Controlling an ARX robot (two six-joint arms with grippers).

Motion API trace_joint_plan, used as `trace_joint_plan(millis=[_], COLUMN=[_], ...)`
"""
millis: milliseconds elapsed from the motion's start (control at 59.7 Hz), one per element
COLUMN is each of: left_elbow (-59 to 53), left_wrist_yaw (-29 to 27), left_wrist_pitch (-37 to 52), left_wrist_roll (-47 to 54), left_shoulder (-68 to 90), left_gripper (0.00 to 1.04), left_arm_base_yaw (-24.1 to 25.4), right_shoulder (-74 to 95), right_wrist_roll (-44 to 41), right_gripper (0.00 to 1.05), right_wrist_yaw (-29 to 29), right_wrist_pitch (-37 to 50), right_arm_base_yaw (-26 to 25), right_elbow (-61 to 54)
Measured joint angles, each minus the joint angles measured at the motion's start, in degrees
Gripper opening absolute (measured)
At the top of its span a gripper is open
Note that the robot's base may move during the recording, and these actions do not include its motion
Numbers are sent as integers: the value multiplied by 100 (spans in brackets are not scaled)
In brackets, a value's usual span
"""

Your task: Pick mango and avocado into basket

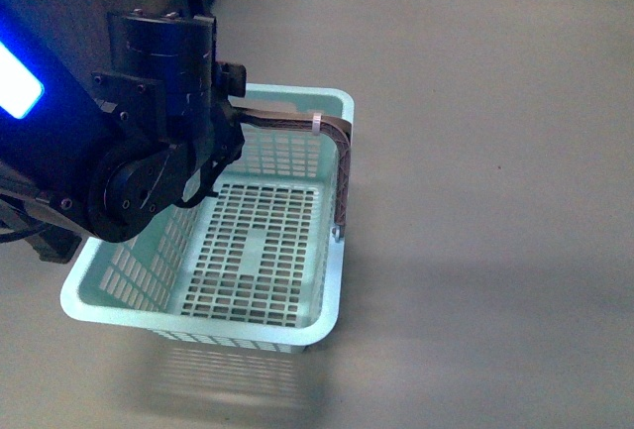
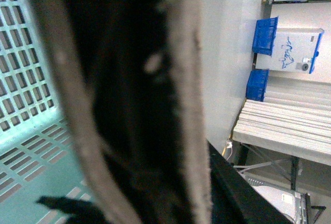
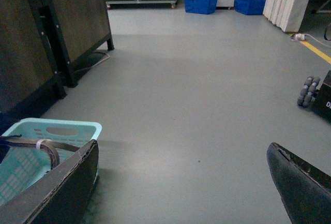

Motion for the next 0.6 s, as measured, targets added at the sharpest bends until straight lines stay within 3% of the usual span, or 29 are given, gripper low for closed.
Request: trace_joint_plan(millis=[84, 385, 603], left_elbow=[-2, -804, -2031], left_wrist_yaw=[70, -96, -184], left_wrist_pitch=[17, 203, 393], left_wrist_roll=[-127, 649, 1475], left_shoulder=[9, -719, -2712], left_gripper=[7, 6, 6], left_arm_base_yaw=[26, -4, -92], right_shoulder=[0, 0, 0], right_wrist_roll=[0, 0, 0], right_gripper=[96, 96, 96], right_wrist_yaw=[0, 0, 0], right_wrist_pitch=[0, 0, 0], right_arm_base_yaw=[0, 0, 0], right_elbow=[0, 0, 0])
